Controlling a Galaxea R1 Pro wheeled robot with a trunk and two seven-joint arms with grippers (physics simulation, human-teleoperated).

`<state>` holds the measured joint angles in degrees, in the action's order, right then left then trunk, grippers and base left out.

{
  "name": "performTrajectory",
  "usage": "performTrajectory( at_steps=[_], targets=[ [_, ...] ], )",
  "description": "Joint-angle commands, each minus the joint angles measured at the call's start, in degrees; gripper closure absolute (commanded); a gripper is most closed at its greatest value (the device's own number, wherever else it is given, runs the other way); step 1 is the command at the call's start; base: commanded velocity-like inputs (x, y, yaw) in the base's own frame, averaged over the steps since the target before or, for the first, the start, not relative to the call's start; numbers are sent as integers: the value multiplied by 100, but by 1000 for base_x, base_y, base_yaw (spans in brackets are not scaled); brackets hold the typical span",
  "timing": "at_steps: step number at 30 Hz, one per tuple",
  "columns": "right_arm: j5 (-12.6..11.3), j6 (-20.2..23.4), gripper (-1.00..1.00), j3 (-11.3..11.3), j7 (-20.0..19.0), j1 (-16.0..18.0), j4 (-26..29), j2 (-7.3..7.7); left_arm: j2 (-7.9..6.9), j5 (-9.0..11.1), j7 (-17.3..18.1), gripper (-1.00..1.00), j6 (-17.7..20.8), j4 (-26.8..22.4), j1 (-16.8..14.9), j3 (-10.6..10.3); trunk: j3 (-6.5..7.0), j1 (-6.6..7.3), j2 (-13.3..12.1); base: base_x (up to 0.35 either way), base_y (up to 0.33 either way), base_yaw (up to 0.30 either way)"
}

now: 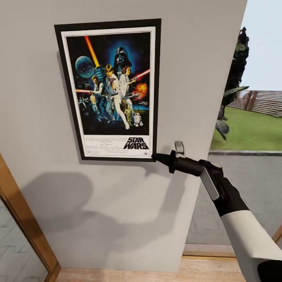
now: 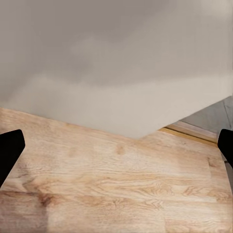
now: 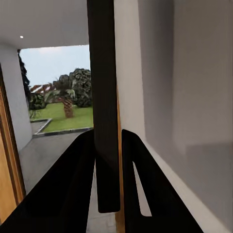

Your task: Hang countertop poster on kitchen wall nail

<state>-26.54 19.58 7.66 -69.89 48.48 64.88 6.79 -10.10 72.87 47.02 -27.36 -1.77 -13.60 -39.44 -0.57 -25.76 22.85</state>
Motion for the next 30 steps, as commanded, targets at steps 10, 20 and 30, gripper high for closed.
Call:
performTrajectory(
  at_steps=[10,20,30],
  targets=[
    [-53,144,100,1,12,4,-2,7,-1,43,9,-100,-24,0,-2,-46,-6,-3,7,0,0,0],
    [-55,357,100,-8,20,4,-2,7,-1,43,9,-100,-24,1,-2,-47,-6,-3,7,0,0,0],
    [-86,362,100,-10,20,4,4,7,-1,43,9,-100,-24,0,-2,-49,-6,-3,7,0,0,0]
  ],
)
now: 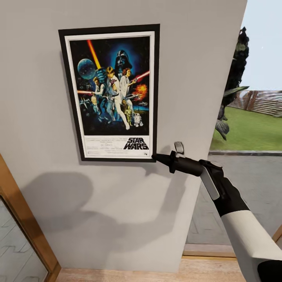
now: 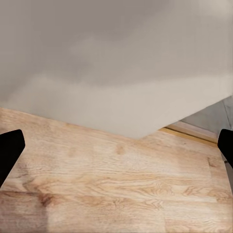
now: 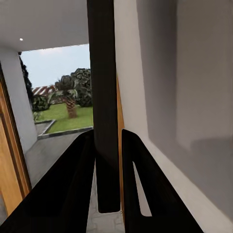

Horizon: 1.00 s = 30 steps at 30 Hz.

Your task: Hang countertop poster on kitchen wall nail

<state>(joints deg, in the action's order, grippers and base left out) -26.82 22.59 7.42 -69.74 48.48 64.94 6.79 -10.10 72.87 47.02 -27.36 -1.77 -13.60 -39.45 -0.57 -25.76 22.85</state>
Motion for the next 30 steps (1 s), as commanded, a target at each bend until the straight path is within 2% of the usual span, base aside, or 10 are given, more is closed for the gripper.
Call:
performTrajectory(
  at_steps=[1,15,30],
  targets=[
    [-59,61,100,14,4,4,-1,6,-1,43,9,-100,-24,-1,-2,-49,-6,-3,7,0,0,0],
    [-60,61,100,5,13,4,-2,-3,-1,43,10,-100,-24,-4,-2,-46,-6,-3,7,49,17,0],
    [-60,61,100,1,10,4,-2,6,-1,43,9,-100,-24,1,-2,-46,-6,-3,7,3,83,0]
  ],
)
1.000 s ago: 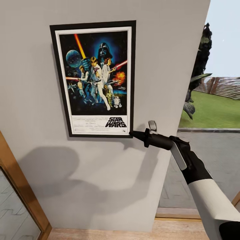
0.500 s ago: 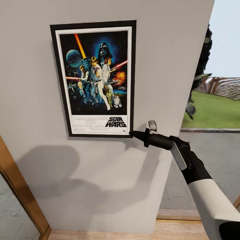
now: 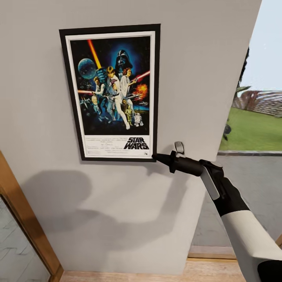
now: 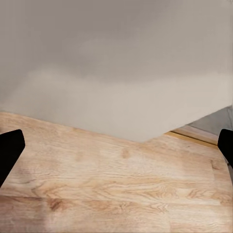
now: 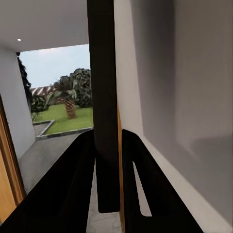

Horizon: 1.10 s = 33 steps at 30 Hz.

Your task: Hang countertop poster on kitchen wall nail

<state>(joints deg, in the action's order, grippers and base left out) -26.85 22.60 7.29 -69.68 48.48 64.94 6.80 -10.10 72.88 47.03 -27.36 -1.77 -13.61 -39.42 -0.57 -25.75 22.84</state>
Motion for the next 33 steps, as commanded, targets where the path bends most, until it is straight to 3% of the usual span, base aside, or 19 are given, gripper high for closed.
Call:
performTrajectory(
  at_steps=[1,23,33],
  targets=[
    [-57,61,100,13,5,4,-2,6,-1,42,8,-100,-24,0,-2,-48,-6,-3,7,0,66,0],
    [-57,61,100,11,4,4,-4,6,-1,42,8,-100,-24,1,-2,-48,-6,-3,7,0,81,0],
    [-57,61,100,10,2,4,-3,6,-1,42,8,-100,-24,1,-2,-48,-6,-3,7,0,180,0]
  ],
)
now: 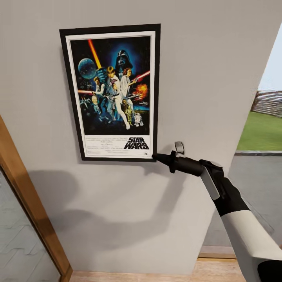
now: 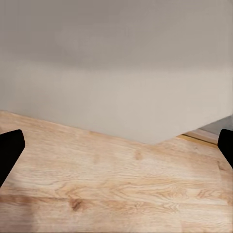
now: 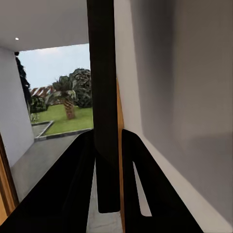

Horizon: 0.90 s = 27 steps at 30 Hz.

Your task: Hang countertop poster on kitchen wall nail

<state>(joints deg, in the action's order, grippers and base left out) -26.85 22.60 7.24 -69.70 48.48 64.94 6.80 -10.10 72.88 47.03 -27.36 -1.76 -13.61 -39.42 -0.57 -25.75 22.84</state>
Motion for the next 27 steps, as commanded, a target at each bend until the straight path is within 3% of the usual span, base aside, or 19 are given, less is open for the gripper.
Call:
performTrajectory(
  at_steps=[1,27],
  targets=[
    [-57,61,100,14,5,4,-3,6,-1,42,8,-100,-24,0,-2,-48,-6,-3,8,0,67,0],
    [-57,69,100,14,1,4,-7,14,-1,42,8,-100,-24,0,-2,-43,-6,-3,8,0,22,0]
  ],
)
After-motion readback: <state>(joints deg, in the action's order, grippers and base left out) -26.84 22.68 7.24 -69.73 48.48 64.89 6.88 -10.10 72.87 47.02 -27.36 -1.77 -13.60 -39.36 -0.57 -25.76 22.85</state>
